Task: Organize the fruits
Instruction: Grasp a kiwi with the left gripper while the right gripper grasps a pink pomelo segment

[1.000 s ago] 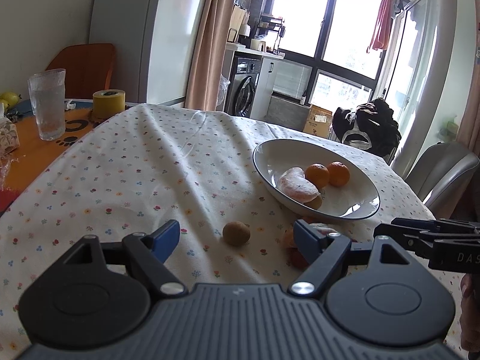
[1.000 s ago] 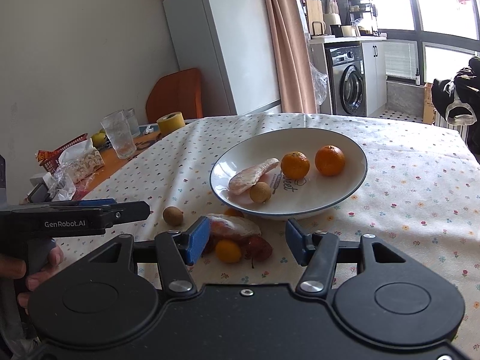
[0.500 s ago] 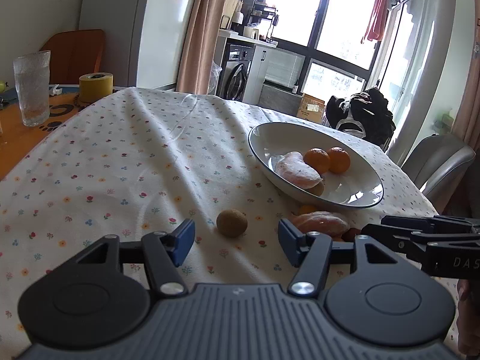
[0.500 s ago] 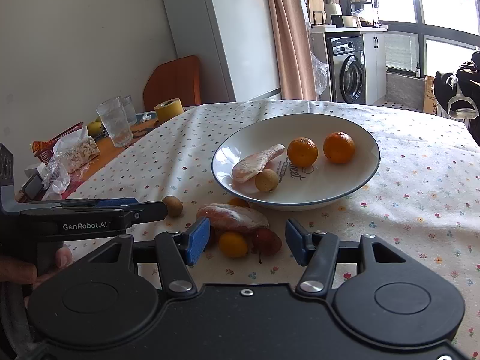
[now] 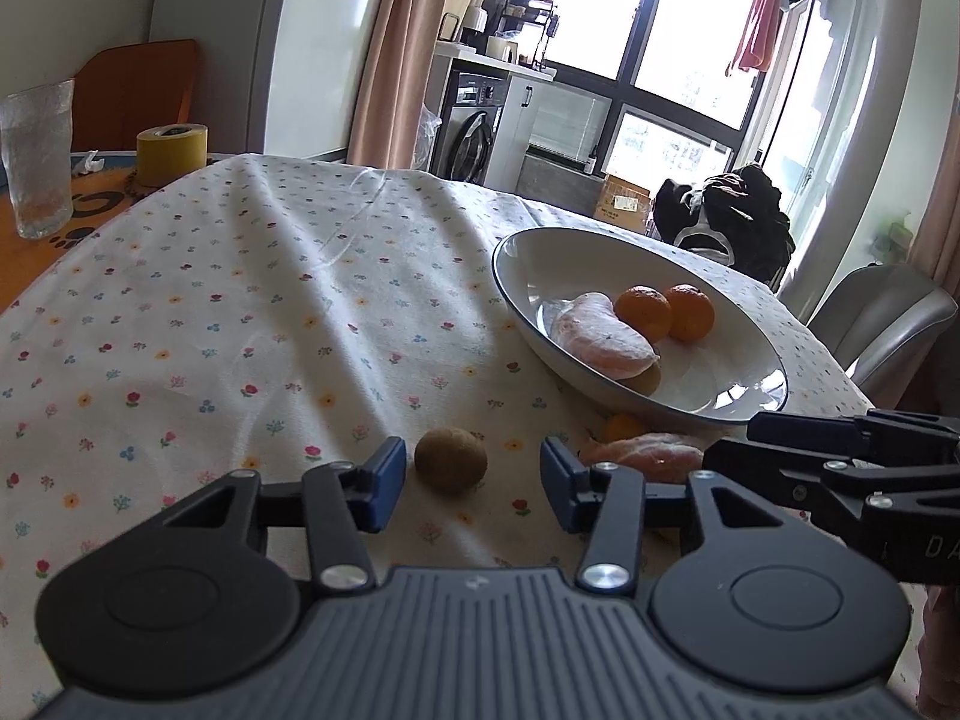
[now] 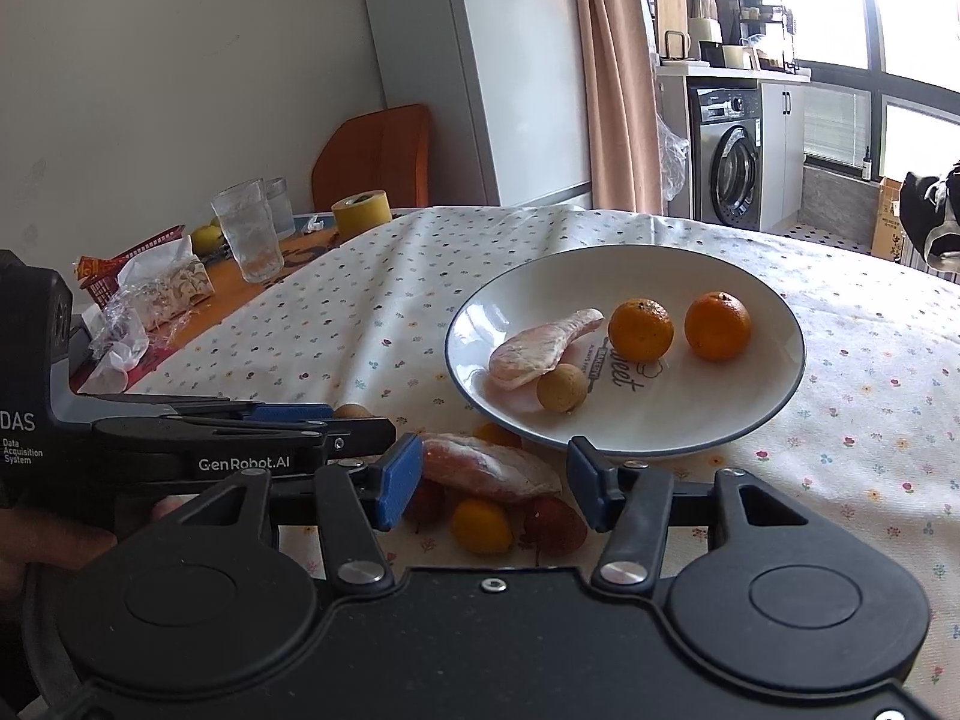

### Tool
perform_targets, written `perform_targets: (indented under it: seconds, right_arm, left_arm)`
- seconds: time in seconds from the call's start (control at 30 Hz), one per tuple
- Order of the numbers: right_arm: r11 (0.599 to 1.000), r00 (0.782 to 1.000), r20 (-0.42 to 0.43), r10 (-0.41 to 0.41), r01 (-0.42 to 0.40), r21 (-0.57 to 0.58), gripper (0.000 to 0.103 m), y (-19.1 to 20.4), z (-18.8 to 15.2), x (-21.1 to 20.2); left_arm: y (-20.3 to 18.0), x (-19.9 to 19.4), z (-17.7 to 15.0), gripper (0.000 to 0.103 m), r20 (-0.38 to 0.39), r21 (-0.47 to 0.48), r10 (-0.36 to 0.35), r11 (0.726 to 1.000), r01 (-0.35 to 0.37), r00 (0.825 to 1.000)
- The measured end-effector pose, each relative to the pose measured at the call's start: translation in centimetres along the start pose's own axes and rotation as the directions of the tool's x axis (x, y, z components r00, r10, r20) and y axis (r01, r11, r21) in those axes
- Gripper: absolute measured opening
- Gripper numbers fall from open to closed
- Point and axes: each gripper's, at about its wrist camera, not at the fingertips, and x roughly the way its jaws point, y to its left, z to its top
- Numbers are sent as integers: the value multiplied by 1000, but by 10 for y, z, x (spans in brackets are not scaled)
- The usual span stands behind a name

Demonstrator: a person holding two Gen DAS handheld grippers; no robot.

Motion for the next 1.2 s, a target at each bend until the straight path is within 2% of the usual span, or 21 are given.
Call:
perform_targets:
  seconds: [0.17, 0.3, 0.43, 0.77, 0.93, 1.03, 1.2]
  right_arm:
    - [1000, 1000, -20, 14, -13, 8, 53, -3, -1, 3]
    - [1000, 999, -34, 20, -19, 19, 53, -7, -2, 7]
    - [1000, 999, -46, 7, -6, 29, 54, -11, -3, 15]
    - [990, 990, -67, 123, -119, 71, 60, -22, -3, 32]
    - [988, 986, -73, 149, -145, 52, 61, -18, -2, 36]
    - [990, 988, -69, 139, -138, 18, 58, -12, -2, 34]
    - [988, 986, -78, 148, -151, -34, 39, 1, -2, 31]
  left_arm:
    - [1, 5, 1, 41, -4, -2, 12, 1000, -12, 1000]
    - [0, 9, 1, 26, -2, 11, 39, 999, -39, 999]
    - [3, 8, 2, 25, -3, -7, 27, 1000, -27, 1000]
    - [6, 1, 0, 25, 6, -12, 17, 1000, -17, 1000]
    - [9, -4, 0, 25, 10, -18, 18, 1000, -17, 1000]
    - [11, -8, -1, 25, 15, -19, 20, 1000, -20, 1000]
    - [16, -14, -2, 25, 21, -30, 23, 999, -22, 1000]
